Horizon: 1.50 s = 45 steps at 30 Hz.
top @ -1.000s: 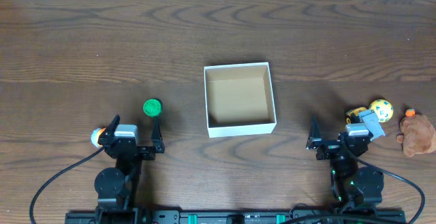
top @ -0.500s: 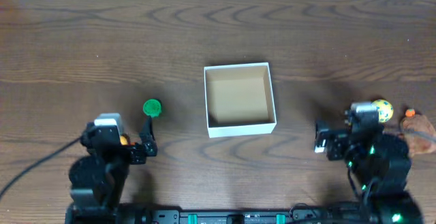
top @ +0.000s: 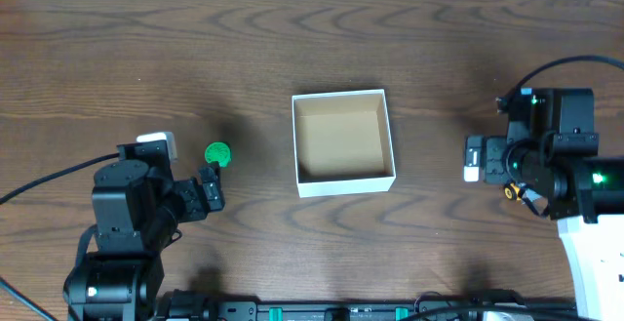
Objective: Pack container
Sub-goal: 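Reach the right gripper to the yellow-blue toy truck and grasp it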
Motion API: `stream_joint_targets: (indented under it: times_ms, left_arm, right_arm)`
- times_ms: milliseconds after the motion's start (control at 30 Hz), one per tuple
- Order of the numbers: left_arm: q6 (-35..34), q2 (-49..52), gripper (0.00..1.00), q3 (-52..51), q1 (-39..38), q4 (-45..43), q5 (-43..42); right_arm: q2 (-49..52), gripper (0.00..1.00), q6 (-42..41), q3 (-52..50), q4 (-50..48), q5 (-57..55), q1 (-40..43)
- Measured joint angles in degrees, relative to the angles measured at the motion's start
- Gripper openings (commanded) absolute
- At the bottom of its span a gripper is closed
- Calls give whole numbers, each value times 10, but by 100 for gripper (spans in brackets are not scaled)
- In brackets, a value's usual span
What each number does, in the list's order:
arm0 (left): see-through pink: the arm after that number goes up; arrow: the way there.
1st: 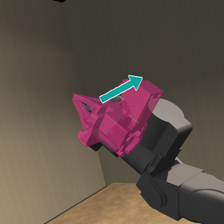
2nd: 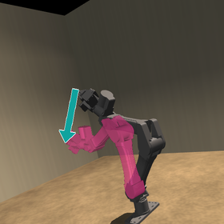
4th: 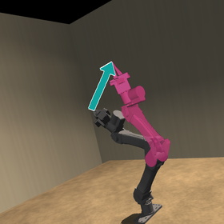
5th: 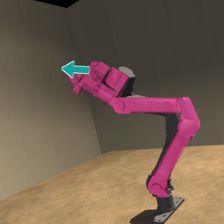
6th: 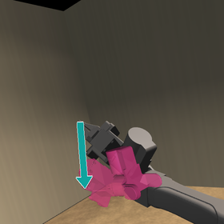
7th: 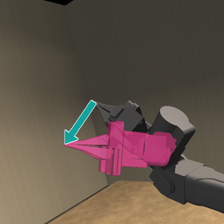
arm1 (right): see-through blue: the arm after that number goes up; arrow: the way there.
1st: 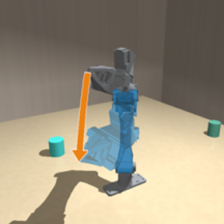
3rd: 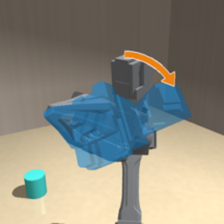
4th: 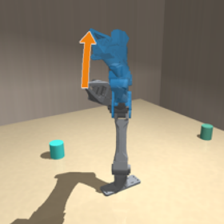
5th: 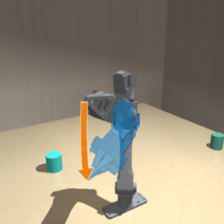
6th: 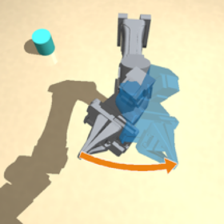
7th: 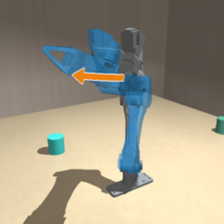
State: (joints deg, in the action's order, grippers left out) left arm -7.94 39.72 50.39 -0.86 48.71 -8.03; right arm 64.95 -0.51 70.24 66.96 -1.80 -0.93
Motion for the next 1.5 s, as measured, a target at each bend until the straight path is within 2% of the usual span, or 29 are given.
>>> stream_joint_targets:
  times_ms: [200,333,433,667,1033,1500]
  left_arm:
    - [-5,-1,98,0,0,0,-2]
    - [-9,-1,98,0,0,0,-2]
    - [-9,-1,98,0,0,0,-3]
    - [-9,-1,98,0,0,0,-4]
    - [-9,-1,98,0,0,0,-4]
    - [-9,-1,98,0,0,0,-6]
  right_arm:
    - [45,99,43,4,8,-1,90]
    - [111,96,97,5,8,10,184]
    - [154,97,123,5,-5,14,212]
    - [235,99,163,5,-37,20,214]
    - [331,95,171,5,-48,20,214]
    - [348,96,171,2,-44,20,214]
